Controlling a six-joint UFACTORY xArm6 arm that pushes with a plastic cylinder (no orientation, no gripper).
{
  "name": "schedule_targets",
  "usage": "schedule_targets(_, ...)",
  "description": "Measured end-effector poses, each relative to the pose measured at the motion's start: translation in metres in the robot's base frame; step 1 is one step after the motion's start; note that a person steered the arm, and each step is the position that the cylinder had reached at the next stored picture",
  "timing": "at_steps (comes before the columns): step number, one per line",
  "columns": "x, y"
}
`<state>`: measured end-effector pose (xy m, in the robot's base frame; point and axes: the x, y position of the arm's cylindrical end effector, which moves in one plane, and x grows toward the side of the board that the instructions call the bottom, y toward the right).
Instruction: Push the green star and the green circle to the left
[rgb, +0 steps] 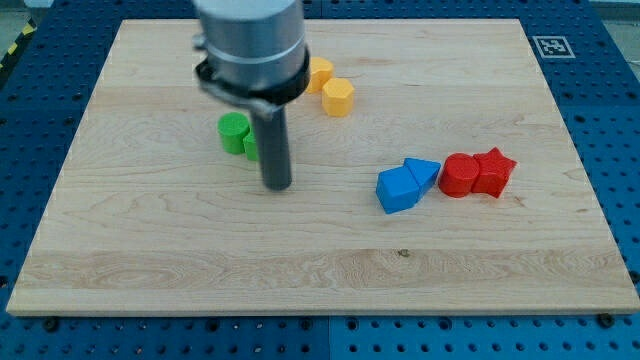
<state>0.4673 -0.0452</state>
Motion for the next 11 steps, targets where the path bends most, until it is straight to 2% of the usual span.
schedule_targets(1,-0.022,0.0)
schedule_targets(2,-0.022,-0.006)
schedule_targets(3,0.006,-0.006)
schedule_targets(5,0.006,0.033)
schedule_targets(7,0.006,0.014)
schedule_targets(9,-0.024,0.003)
schedule_targets(11,-0.017,-0.008)
